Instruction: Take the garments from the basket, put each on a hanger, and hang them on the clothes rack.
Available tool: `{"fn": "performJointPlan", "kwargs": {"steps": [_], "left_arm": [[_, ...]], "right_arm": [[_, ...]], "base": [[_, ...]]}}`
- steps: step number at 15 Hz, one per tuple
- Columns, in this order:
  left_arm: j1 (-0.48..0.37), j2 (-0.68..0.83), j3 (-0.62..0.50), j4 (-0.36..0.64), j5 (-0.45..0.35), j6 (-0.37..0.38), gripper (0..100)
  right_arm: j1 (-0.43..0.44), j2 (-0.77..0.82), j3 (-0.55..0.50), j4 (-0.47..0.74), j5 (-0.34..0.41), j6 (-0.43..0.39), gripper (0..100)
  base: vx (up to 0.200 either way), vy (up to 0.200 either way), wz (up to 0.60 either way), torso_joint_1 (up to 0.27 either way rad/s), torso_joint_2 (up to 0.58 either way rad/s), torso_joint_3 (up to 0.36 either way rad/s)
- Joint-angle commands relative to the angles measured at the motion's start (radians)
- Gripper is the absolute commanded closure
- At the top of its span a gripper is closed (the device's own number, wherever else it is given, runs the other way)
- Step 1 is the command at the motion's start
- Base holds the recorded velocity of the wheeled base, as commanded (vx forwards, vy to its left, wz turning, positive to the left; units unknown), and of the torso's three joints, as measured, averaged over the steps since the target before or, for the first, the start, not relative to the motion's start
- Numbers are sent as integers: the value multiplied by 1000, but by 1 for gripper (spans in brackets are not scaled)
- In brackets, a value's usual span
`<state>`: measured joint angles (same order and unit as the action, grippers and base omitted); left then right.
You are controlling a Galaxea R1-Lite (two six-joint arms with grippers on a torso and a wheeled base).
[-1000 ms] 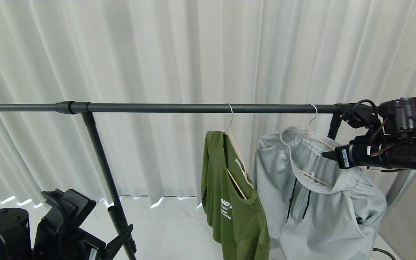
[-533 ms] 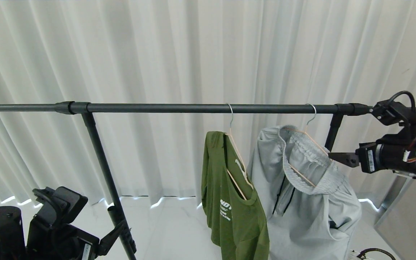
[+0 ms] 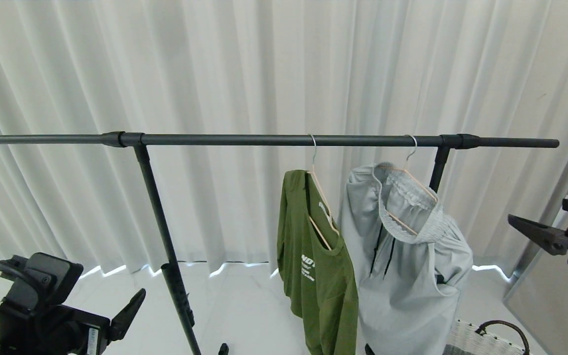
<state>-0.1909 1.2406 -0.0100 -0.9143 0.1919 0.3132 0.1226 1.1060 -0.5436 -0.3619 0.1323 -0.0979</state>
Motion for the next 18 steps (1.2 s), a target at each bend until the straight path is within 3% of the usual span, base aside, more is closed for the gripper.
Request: {"fn": "performJointPlan", "kwargs": {"steps": [1,4,7,10,13,16,18], "left_arm": [[1,-61,8,0,21,-3,0],[5,-104,10,2,32,-2,0],[13,-139,10,2,78,1,0],[33,-214,10,41,185,-46,0],[80,-308,10,160,302,-114,0],[246,-481,10,370,314,-117,0],[278,-615,10,486,311,-140,0]], "right_arm": [[-83,-81,44,-2,-14,-8,0],[-179,-159,129,-2,-14,-13,0],[-204,-235,205,1,-14,-13,0],[-228,-336,317,1,-16,-42,0],[-228,-426,412,3,-16,-51,0],[-231,-506,491,11,-17,-108,0],[-230,-563,518,46,-39,-131,0]], "base": [[-200,0,0,7,2,2],[-200,0,0,-1,7,7],[-200,0,0,4,1,1],[-133,0,0,3,0,2],[0,0,0,0,0,0],[0,0,0,0,0,0],[0,0,0,0,0,0]]}}
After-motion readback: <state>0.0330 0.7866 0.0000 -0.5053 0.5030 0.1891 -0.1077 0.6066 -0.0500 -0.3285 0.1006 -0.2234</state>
